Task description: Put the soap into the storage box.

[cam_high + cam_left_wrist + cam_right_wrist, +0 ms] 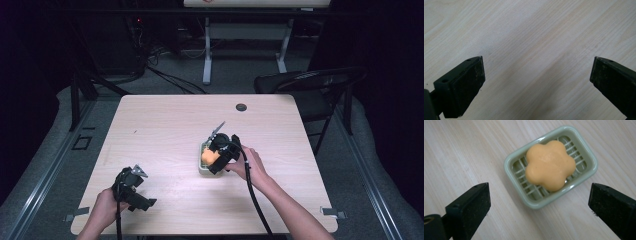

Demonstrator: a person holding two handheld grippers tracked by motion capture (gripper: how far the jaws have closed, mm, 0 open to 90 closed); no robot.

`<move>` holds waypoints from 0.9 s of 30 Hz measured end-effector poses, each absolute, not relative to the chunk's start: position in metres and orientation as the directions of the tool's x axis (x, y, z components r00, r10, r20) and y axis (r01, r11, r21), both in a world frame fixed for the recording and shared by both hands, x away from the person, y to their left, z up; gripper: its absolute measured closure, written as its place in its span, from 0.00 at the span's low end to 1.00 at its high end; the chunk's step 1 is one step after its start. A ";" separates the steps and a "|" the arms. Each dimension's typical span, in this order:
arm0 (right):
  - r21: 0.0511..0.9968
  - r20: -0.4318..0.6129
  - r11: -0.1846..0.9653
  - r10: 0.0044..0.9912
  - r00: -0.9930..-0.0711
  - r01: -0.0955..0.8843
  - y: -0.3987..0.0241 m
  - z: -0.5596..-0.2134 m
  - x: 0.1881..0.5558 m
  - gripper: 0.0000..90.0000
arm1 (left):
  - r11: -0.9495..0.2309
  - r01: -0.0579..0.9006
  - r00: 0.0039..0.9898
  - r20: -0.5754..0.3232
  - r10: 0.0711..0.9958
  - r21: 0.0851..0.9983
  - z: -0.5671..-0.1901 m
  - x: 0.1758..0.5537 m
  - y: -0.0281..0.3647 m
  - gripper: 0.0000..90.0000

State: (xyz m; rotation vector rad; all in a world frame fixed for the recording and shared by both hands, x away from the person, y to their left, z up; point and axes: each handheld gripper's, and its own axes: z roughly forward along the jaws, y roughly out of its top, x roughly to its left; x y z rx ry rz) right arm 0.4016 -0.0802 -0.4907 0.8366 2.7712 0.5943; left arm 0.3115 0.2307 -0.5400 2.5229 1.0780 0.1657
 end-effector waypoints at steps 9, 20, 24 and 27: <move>0.429 -0.060 0.754 0.574 -0.817 0.498 -0.106 -0.487 0.385 0.01 | -0.627 0.669 0.697 -0.044 0.716 0.398 -0.540 0.312 0.231 0.00; 0.409 -0.067 0.751 0.590 -0.804 0.517 -0.134 -0.489 0.371 0.01 | -0.626 0.672 0.695 -0.046 0.717 0.397 -0.541 0.312 0.230 0.00; 0.401 -0.072 0.750 0.598 -0.799 0.525 -0.145 -0.490 0.365 0.01 | -0.627 0.670 0.696 -0.043 0.717 0.398 -0.541 0.312 0.230 0.00; 0.399 -0.074 0.746 0.605 -0.793 0.533 -0.153 -0.492 0.360 0.01 | -0.627 0.670 0.696 -0.042 0.717 0.398 -0.541 0.312 0.230 0.00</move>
